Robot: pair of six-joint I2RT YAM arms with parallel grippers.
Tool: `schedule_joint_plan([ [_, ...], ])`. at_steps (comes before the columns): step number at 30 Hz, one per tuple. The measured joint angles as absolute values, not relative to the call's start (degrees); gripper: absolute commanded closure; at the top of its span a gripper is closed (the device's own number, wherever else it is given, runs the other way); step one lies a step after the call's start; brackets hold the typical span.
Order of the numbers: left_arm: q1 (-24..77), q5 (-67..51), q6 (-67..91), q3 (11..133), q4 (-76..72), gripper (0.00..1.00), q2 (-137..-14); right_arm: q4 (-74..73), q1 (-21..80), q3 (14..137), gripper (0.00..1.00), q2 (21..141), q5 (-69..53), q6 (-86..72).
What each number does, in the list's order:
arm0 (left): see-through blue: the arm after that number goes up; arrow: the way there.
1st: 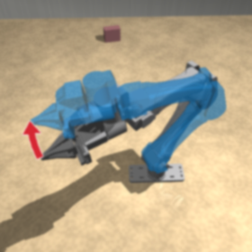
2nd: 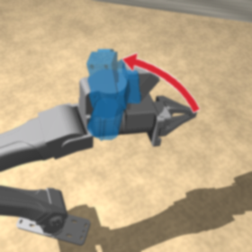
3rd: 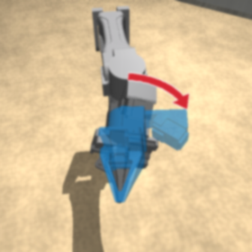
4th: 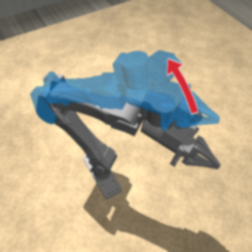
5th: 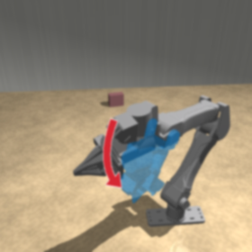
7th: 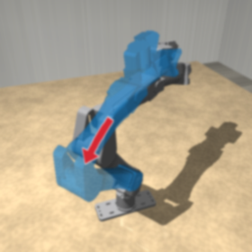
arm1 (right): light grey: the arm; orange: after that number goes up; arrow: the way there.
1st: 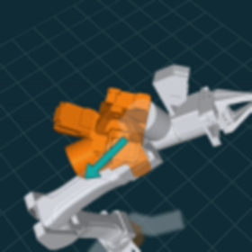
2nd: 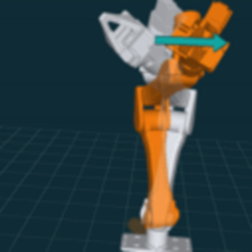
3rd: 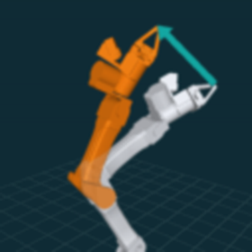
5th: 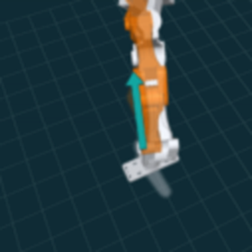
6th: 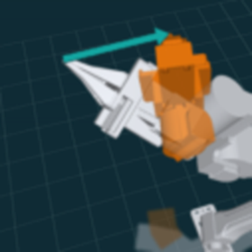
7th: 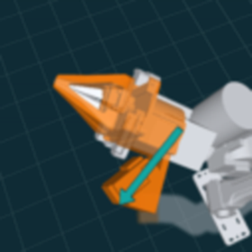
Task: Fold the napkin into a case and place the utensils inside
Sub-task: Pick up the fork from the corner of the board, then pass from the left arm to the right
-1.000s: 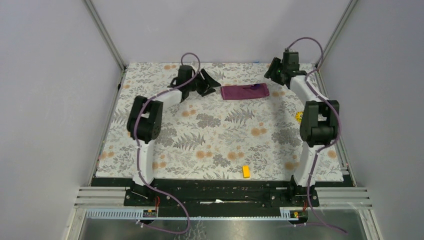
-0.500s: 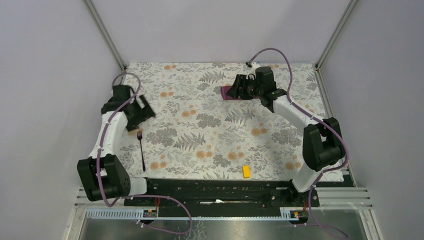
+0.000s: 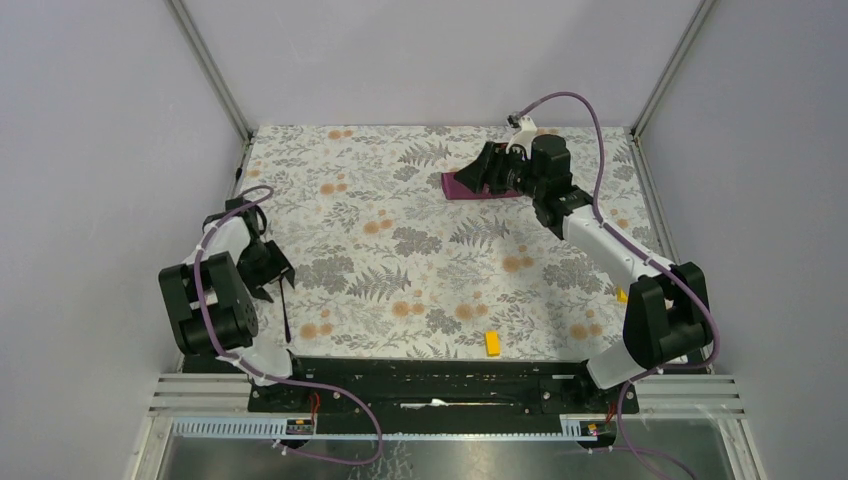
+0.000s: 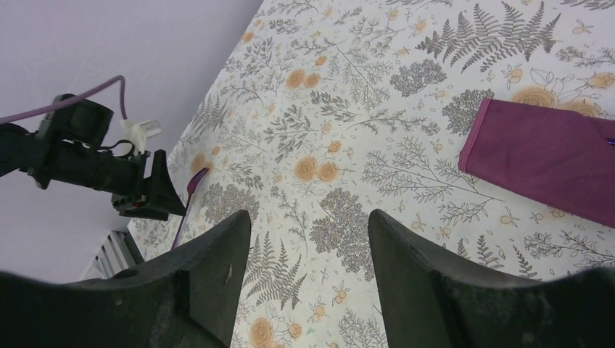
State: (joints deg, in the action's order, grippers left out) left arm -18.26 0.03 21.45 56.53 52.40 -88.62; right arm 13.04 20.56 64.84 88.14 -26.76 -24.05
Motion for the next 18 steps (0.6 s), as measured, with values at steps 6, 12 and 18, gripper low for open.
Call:
schedule_joint_plan([
  [6, -18.26, 1.5, 21.21, 56.53, 50.41, 0.64, -93.3, 14.5, 20.56, 64.27, 0.32, 87.66, -26.72, -24.08],
  [12, -17.8, 1.43, 20.64, 56.53, 48.03, 0.81, -96.82, 14.52, 20.56, 64.05, 0.29, 87.77, -26.59, -23.97],
  [18, -14.85, 1.1, 19.11, 56.55, 47.42, 1.0, -96.92, 13.54, 20.56, 64.1, 0.25, 88.71, -25.76, -22.17],
])
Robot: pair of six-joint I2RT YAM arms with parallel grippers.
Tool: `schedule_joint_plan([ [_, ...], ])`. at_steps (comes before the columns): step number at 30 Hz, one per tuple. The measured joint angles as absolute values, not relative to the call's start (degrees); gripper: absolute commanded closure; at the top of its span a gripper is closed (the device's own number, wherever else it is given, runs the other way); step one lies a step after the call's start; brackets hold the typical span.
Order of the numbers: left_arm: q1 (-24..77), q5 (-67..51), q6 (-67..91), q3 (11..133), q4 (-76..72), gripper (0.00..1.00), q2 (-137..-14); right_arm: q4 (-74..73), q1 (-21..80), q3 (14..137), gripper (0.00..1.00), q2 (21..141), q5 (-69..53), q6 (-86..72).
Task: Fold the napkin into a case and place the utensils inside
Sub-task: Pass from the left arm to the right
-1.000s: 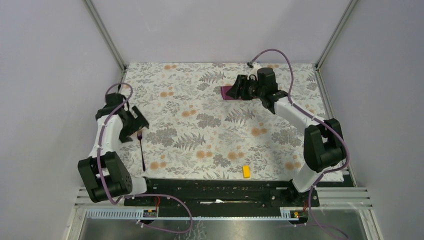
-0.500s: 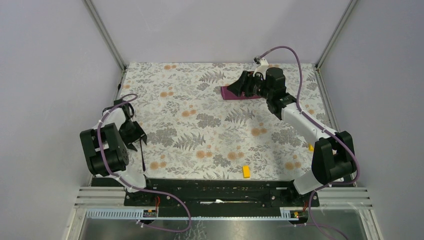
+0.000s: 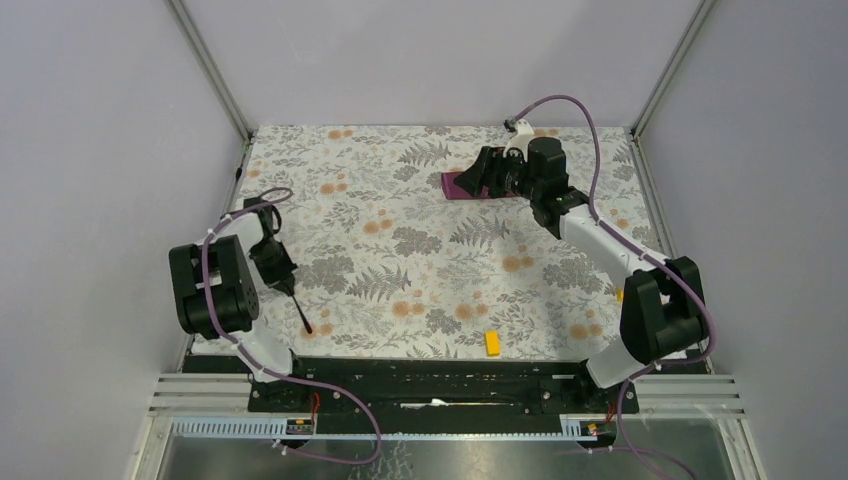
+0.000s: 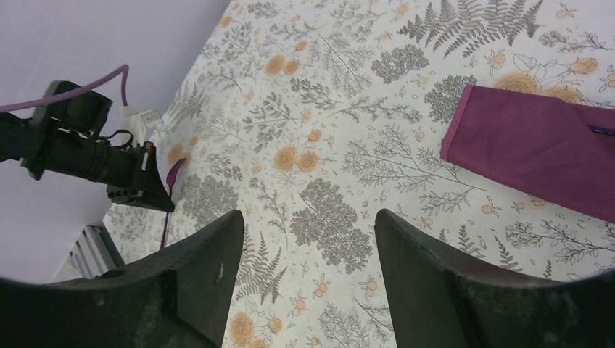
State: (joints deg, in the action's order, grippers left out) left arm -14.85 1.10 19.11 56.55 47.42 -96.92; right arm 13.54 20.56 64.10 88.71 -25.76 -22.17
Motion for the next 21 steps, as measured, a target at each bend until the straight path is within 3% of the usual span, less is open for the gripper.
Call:
schedule_joint_plan([
  [6, -8.19, -9.23, 18.48, 56.25, 44.86, 1.0, -95.55, 11.84, 20.56, 65.58, 0.15, 92.75, -28.49, -17.72],
  [10, -5.13, -29.26, 20.47, 53.25, 38.83, 1.0, -88.18, 12.19, 20.56, 65.71, 0.06, 94.04, -34.41, -15.49],
  [16, 3.49, -52.53, 27.14, 50.24, 23.62, 1.0, -78.46, 19.42, 21.19, 64.03, 0.07, 93.1, -44.93, -17.17],
  [21, 13.87, -66.13, 41.15, 44.47, -2.31, 1.0, -73.84, 24.34, 23.9, 60.4, 0.1, 89.43, -52.05, -20.29],
])
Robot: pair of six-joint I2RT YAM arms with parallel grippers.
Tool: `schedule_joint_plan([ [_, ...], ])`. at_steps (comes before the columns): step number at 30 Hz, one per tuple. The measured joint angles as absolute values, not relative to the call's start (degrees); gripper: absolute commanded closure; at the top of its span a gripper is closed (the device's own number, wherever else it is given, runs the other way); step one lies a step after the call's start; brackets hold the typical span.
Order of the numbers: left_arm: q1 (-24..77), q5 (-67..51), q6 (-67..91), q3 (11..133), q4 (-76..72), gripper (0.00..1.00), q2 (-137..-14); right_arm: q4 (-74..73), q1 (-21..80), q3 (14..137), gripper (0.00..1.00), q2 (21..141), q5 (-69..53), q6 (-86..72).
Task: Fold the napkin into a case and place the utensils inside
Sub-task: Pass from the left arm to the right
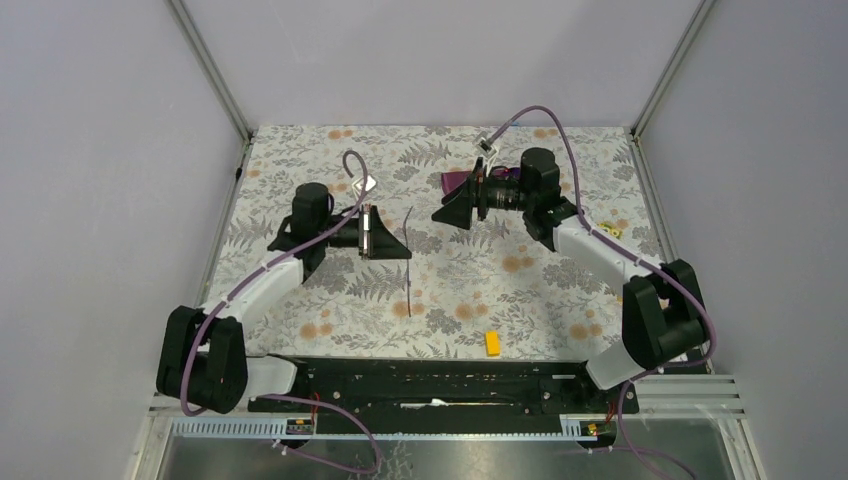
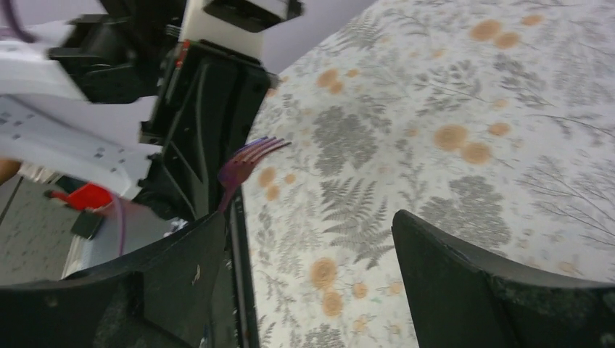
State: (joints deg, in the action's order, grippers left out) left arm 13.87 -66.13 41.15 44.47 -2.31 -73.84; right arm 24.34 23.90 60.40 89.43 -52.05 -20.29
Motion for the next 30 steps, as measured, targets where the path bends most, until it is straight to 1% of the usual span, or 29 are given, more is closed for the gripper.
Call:
schedule_joint_plan([
  [4, 18.9, -71.81, 52.86, 40.97, -20.56, 1.0, -73.47, 24.75, 25.5, 58.54, 0.16, 84.36, -55.09, -19.99],
  [7, 23.14, -74.3, 58.85, 40.49, -30.22, 1.0, -73.41, 25.8, 25.85, 57.47, 0.18, 80.4, -56.71, -18.79],
  [10, 26.33, -76.07, 64.49, 40.42, -38.37, 1.0, -73.21, 29.52, 25.82, 55.11, 0.22, 76.88, -58.52, -18.74],
  [16, 29.39, -77.82, 85.78, 40.56, -68.12, 1.0, -74.06, 39.62, 25.93, 50.83, 0.23, 73.21, -63.37, -23.73],
  [18, 29.82, -77.89, 91.07, 40.91, -75.31, 1.0, -74.98, 42.54, 26.37, 50.54, 0.25, 72.73, -64.75, -26.0],
  [23, 31.31, -77.93, 97.43, 41.01, -82.26, 1.0, -77.06, 50.04, 28.88, 50.57, 0.3, 72.36, -66.94, -31.51],
  [27, 32.49, -77.95, 99.33, 41.54, -83.37, 1.0, -78.15, 57.63, 29.8, 51.03, 0.41, 72.84, -68.2, -37.19],
  [30, 33.08, -78.0, 100.07, 41.87, -83.83, 1.0, -78.43, 63.07, 30.11, 52.25, 0.46, 74.43, -68.73, -41.85],
])
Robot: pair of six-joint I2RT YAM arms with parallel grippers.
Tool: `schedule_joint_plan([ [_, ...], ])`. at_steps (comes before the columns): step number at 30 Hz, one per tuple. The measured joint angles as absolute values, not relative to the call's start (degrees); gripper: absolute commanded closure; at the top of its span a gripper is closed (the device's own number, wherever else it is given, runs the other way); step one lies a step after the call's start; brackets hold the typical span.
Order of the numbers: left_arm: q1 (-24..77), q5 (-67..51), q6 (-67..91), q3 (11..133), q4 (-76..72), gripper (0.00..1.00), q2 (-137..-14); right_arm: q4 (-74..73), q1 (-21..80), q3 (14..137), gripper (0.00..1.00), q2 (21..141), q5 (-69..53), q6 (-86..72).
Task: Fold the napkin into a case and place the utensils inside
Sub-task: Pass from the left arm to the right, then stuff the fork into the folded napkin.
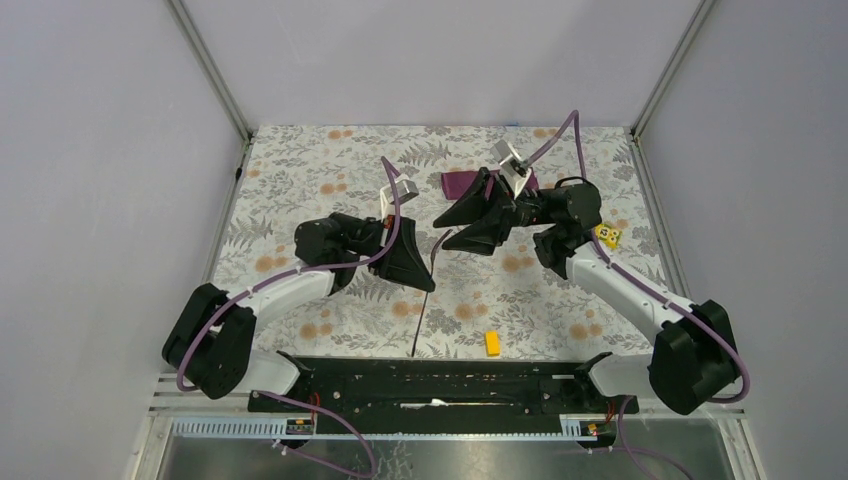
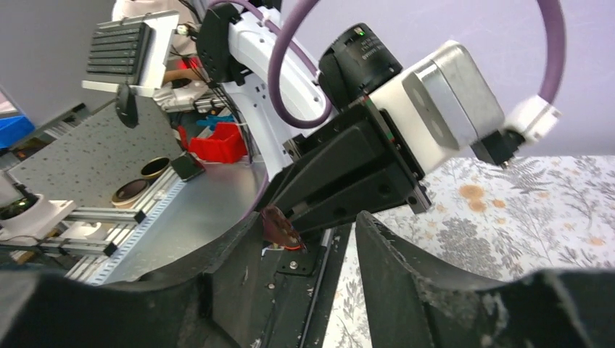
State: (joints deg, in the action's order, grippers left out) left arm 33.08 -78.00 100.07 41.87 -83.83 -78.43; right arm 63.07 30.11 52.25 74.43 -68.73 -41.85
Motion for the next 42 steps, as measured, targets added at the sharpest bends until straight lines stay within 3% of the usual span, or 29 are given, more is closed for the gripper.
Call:
schedule_joint_plan([
  [8, 33.54, -77.97, 101.01, 42.44, -83.94, 1.0, -79.68, 70.59, 30.87, 52.82, 0.64, 76.58, -70.19, -49.15],
  [16, 33.69, -78.0, 101.23, 42.92, -83.99, 1.0, -80.01, 71.33, 31.05, 52.82, 0.59, 76.58, -71.13, -49.82],
  [21, 33.69, -77.97, 101.65, 43.42, -84.03, 1.0, -79.99, 71.13, 31.07, 52.8, 0.62, 76.58, -71.53, -49.39],
  [25, 33.74, -77.95, 101.86, 43.44, -84.03, 1.0, -79.99, 71.02, 31.11, 52.8, 0.71, 76.58, -71.57, -48.97],
  [30, 34.02, -78.02, 102.0, 43.48, -84.18, 1.0, -80.01, 71.02, 31.14, 52.8, 0.89, 76.58, -71.68, -48.66],
  [31, 34.06, -78.02, 102.06, 43.48, -84.18, 0.98, -80.01, 71.02, 31.14, 52.8, 0.98, 76.58, -71.7, -48.6],
  [33, 34.06, -78.24, 102.13, 43.51, -84.2, 0.89, -80.01, 70.7, 31.14, 52.82, 1.0, 76.55, -71.72, -48.4],
  [36, 33.01, -78.63, 102.45, 43.51, -84.53, 0.62, -80.58, 65.8, 31.11, 52.82, 1.0, 75.72, -71.09, -44.42],
  [39, 29.98, -78.26, 102.8, 43.44, -84.55, 0.53, -81.71, 51.31, 31.03, 53.17, 1.0, 73.67, -67.46, -33.3],
  [42, 21.93, -77.73, 102.74, 42.11, -84.16, 0.5, -81.97, 34.96, 30.22, 54.3, 1.0, 71.66, -58.85, -22.44],
])
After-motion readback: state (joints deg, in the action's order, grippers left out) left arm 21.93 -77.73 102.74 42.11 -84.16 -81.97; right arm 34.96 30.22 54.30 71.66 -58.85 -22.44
